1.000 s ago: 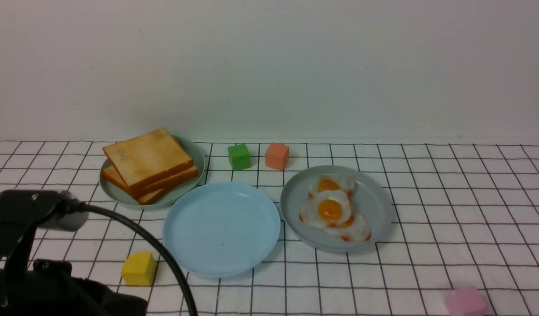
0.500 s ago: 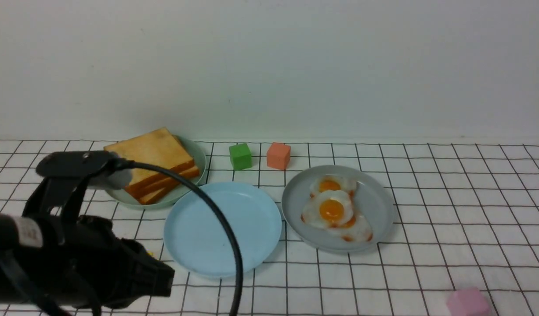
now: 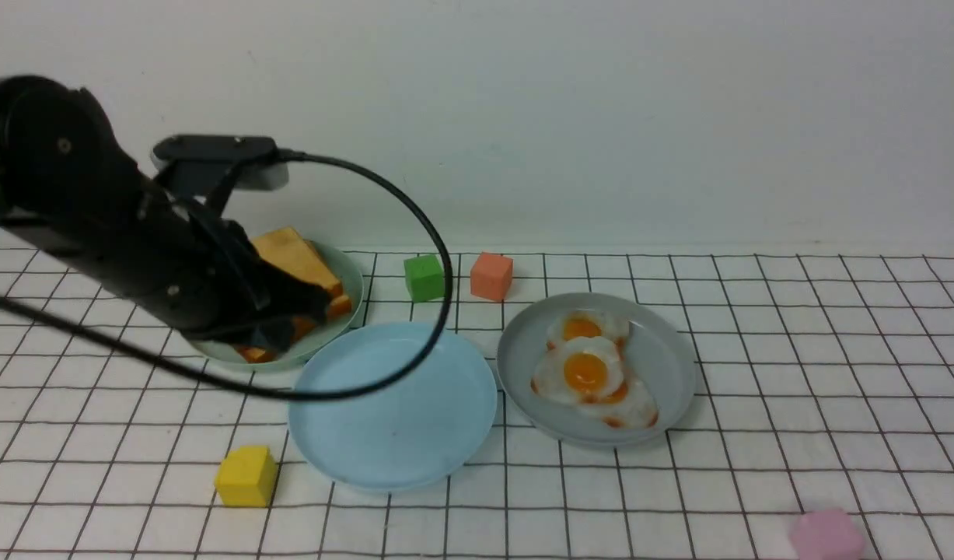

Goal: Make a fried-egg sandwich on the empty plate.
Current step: Use the left arm to grab a slice of bread

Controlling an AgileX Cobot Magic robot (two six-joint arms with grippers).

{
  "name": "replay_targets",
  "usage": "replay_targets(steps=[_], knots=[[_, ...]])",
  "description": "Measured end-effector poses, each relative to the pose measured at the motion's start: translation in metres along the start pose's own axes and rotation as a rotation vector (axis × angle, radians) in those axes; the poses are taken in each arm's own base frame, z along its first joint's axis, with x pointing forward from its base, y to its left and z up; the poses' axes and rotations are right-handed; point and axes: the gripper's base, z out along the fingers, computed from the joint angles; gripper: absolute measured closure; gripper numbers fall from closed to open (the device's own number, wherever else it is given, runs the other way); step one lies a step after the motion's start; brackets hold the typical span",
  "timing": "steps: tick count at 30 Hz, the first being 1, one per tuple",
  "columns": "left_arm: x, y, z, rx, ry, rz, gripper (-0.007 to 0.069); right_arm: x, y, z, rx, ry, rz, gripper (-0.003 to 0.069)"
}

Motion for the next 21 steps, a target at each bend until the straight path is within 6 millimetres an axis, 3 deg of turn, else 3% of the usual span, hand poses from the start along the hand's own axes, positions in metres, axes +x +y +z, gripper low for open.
replay_targets(steps=[2, 6, 11, 13, 14, 15, 17, 21], knots=[[-0.024, 0.018, 0.013, -0.038, -0.019, 0.042, 0.0631, -0.007, 0.005, -0.001, -0.043, -0.038, -0.038, 0.0657], [-0.053, 0.032, 0.038, -0.106, -0.021, 0.159, 0.0624, -0.010, 0.006, -0.001, -0.052, -0.074, -0.065, 0.0657], [-0.070, 0.043, 0.067, -0.169, -0.009, 0.262, 0.0567, -0.010, 0.006, -0.001, -0.054, -0.080, -0.075, 0.0654], [-0.073, 0.047, 0.080, -0.187, -0.015, 0.301, 0.0517, -0.010, 0.006, -0.001, -0.054, -0.081, -0.076, 0.0652], [-0.075, 0.048, 0.088, -0.192, -0.024, 0.325, 0.0454, -0.011, 0.006, -0.001, -0.054, -0.082, -0.077, 0.0652], [-0.075, 0.049, 0.089, -0.193, -0.025, 0.328, 0.0454, -0.011, 0.006, -0.001, -0.054, -0.082, -0.077, 0.0652], [-0.074, 0.051, 0.102, -0.193, -0.021, 0.357, 0.0344, -0.011, 0.006, -0.001, -0.054, -0.082, -0.077, 0.0652], [-0.071, 0.053, 0.116, -0.187, -0.001, 0.374, 0.0242, -0.011, 0.006, -0.001, -0.058, -0.086, -0.073, 0.0648]])
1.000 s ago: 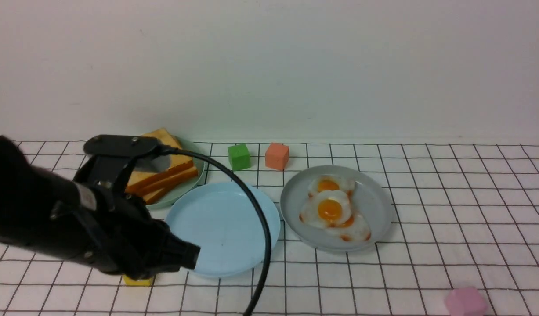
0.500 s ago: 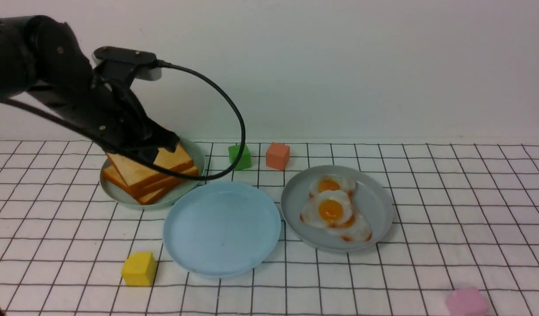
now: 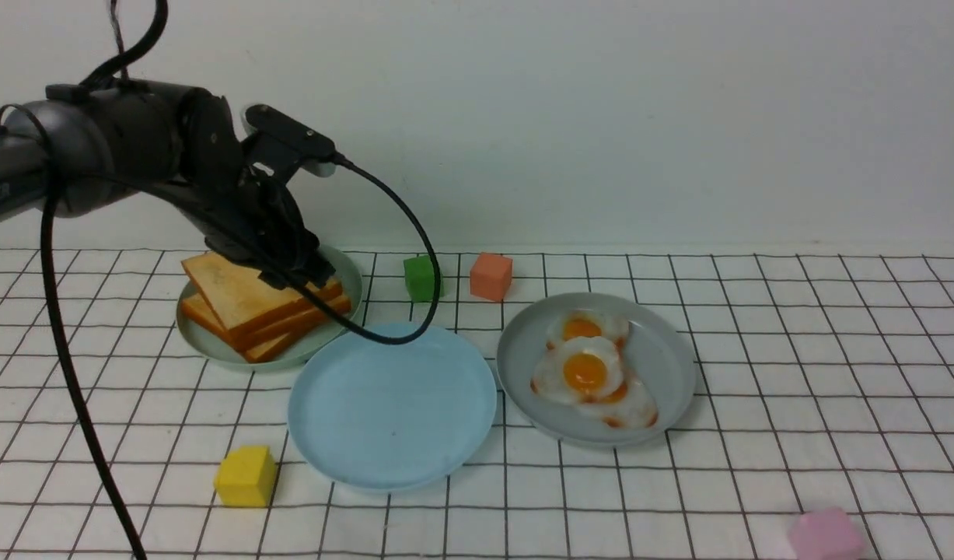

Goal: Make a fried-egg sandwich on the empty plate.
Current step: Use the left arm to grab a slice of bread

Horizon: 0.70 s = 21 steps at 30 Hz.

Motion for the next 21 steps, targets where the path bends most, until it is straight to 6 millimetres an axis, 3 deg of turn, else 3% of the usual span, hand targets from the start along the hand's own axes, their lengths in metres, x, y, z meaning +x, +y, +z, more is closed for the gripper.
replay_targets(steps=[9, 15, 18, 21], knots=[[0.007, -0.004, 0.036, 0.002, 0.003, 0.073, 0.0204, -0.003, 0.002, 0.000, -0.024, -0.026, 0.020, 0.0645], [0.009, -0.004, 0.044, 0.000, 0.007, 0.084, 0.0244, -0.003, 0.003, -0.001, -0.026, -0.028, 0.021, 0.0645], [0.008, -0.004, 0.045, -0.002, 0.007, 0.088, 0.0335, -0.003, 0.003, -0.001, -0.026, -0.028, 0.021, 0.0645], [0.008, -0.004, 0.043, 0.004, 0.019, 0.095, 0.0517, -0.003, 0.003, -0.001, -0.026, -0.028, 0.021, 0.0643]])
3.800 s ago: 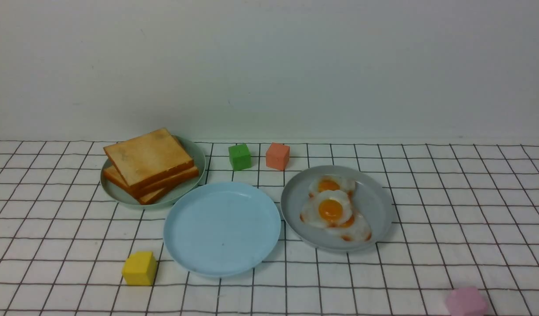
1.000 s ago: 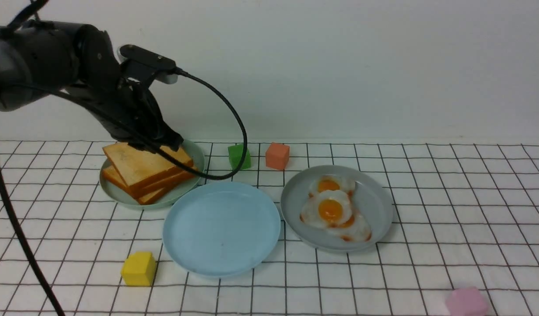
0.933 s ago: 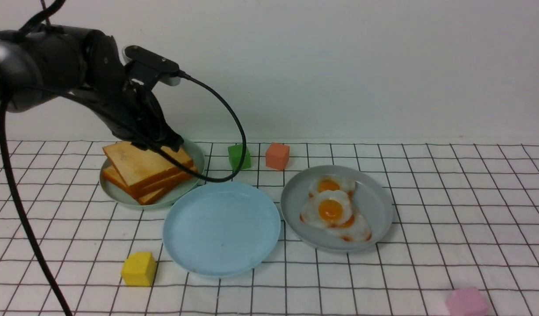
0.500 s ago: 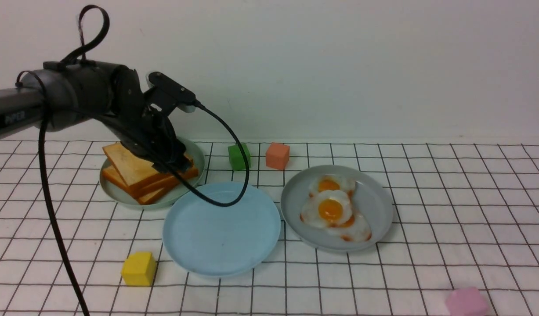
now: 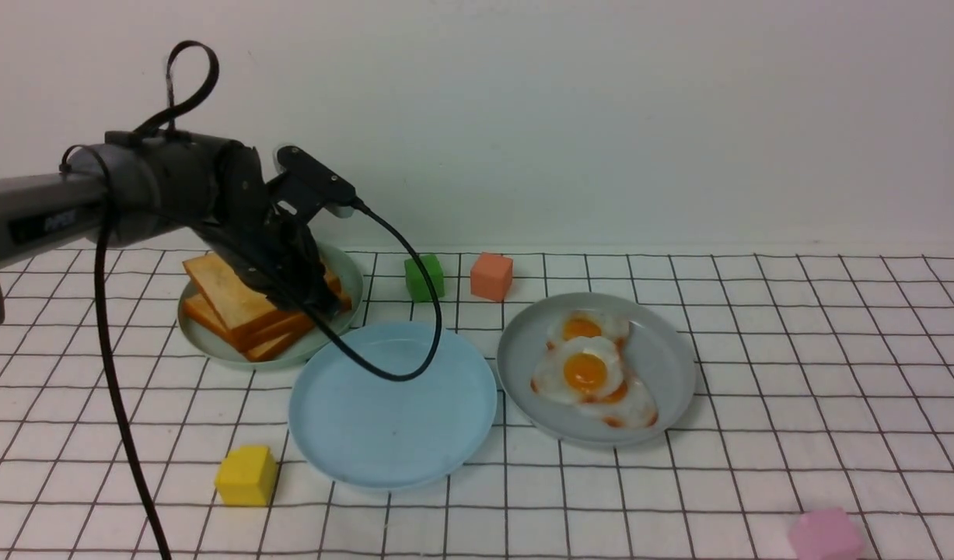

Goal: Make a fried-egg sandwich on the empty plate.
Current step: Use the left arm to grab a slice of bread, then use the left arm to put a slice of bread into the empty plate in the middle

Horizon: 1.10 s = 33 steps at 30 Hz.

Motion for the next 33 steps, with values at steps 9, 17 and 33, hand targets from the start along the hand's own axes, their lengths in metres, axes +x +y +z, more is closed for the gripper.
replay_targets(steps=[9, 17, 33], knots=[[-0.010, 0.005, -0.044, -0.009, -0.027, -0.014, 0.0614, 0.000, 0.000, 0.000, -0.001, -0.001, 0.000, 0.0641], [-0.022, -0.042, -0.116, 0.055, -0.096, -0.021, 0.0614, 0.000, 0.000, 0.000, -0.003, -0.001, 0.002, 0.0639], [-0.006, -0.154, -0.078, 0.177, -0.008, 0.270, 0.0551, 0.002, 0.001, 0.000, -0.014, 0.023, 0.002, 0.0628]])
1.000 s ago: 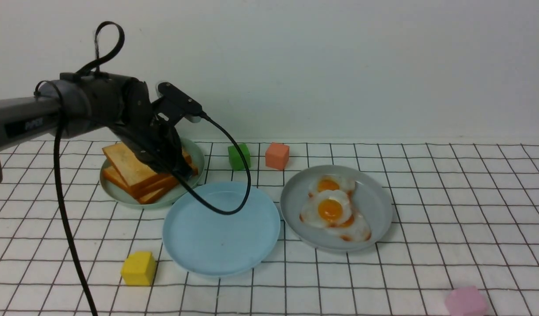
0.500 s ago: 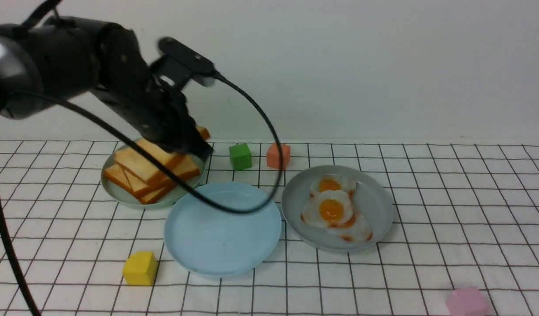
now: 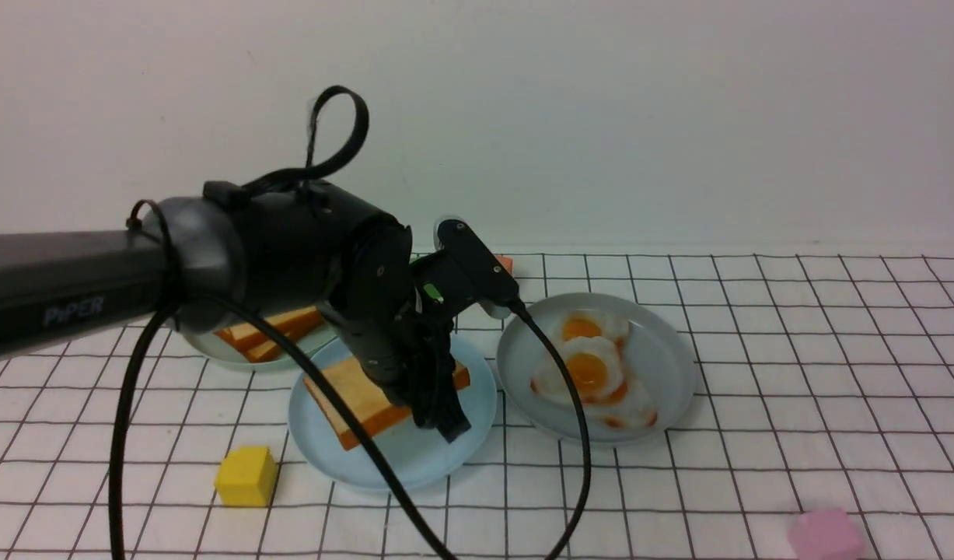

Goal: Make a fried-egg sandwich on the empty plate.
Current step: Use the left arm to put a slice of bread into the empty plate in the middle, then use the right arm to grab a fried egg

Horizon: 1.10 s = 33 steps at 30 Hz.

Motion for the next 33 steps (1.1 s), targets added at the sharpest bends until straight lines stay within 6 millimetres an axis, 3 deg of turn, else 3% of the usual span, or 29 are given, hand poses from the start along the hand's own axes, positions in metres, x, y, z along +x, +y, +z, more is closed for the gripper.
replay_targets(steps=[1, 8, 12, 13, 14, 16, 18, 21, 23, 26, 33], knots=[[0.000, 0.000, 0.000, 0.000, 0.000, 0.000, 0.0551, 0.000, 0.000, 0.000, 0.000, 0.000, 0.000, 0.0627], [0.000, -0.002, -0.001, 0.017, 0.004, -0.020, 0.0249, -0.002, -0.003, 0.004, -0.002, 0.018, 0.010, 0.0619], [-0.006, -0.005, -0.019, 0.031, -0.030, -0.073, 0.0183, -0.008, -0.011, 0.017, -0.005, 0.067, 0.040, 0.0615], [-0.013, -0.006, -0.038, 0.023, -0.078, -0.113, 0.0190, -0.012, -0.015, 0.024, -0.006, 0.091, 0.054, 0.0615], [-0.013, -0.006, -0.038, 0.024, -0.078, -0.121, 0.0193, -0.012, -0.016, 0.025, -0.006, 0.095, 0.057, 0.0614], [-0.026, -0.011, -0.096, 0.008, -0.224, -0.218, 0.0279, -0.021, -0.030, 0.046, -0.003, 0.154, 0.101, 0.0615], [-0.027, -0.014, -0.134, 0.006, -0.315, -0.269, 0.0382, -0.028, -0.042, 0.064, 0.005, 0.187, 0.130, 0.0615], [-0.014, -0.020, -0.187, 0.005, -0.432, -0.305, 0.0555, -0.037, -0.062, 0.095, 0.015, 0.254, 0.174, 0.0613], [0.009, -0.026, -0.219, 0.008, -0.499, -0.333, 0.0638, -0.042, -0.077, 0.118, 0.020, 0.299, 0.198, 0.0613], [0.044, -0.039, -0.232, 0.030, -0.516, -0.361, 0.0638, -0.047, -0.090, 0.146, 0.020, 0.359, 0.199, 0.0613], [0.121, -0.069, -0.233, 0.061, -0.591, -0.419, 0.0638, -0.053, -0.092, 0.219, -0.002, 0.463, 0.186, 0.0596]])
